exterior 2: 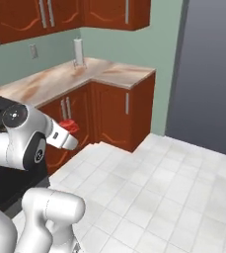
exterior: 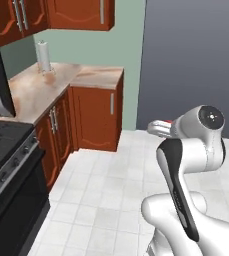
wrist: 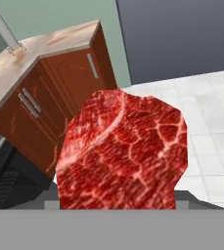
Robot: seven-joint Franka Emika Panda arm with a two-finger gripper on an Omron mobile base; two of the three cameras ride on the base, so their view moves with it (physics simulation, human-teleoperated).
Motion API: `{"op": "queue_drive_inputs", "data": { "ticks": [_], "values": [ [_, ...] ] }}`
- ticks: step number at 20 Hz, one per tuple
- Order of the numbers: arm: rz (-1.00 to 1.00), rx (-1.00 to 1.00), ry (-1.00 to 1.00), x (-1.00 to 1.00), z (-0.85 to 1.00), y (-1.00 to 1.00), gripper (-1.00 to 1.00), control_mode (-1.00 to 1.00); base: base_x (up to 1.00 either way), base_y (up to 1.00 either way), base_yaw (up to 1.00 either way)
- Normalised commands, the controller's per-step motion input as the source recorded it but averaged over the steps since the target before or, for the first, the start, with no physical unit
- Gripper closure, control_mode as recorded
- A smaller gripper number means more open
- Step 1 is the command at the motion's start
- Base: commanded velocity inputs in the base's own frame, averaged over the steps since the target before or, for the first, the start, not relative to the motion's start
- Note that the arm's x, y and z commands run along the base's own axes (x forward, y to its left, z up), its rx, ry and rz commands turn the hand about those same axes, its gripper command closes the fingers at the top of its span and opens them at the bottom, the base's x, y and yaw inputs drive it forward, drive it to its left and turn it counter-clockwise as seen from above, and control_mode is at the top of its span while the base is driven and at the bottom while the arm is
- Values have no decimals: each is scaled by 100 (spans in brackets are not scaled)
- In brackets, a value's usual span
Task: Transport the steak from the fridge to the microwave and turn on the microwave.
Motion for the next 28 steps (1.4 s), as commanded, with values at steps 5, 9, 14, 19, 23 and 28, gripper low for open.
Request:
{"op": "queue_drive_inputs", "data": {
  "ticks": [5,9,14,19,23,28],
  "values": [
    [0,0,0,0,0,0,100,100,57,-2,35],
    [0,0,0,0,0,0,100,100,42,0,42],
    [0,0,0,0,0,0,100,100,51,0,45],
    [0,0,0,0,0,0,100,100,69,0,43],
    [0,0,0,0,0,0,100,100,73,0,41],
    [0,0,0,0,0,0,100,100,66,0,39]
  ]
}}
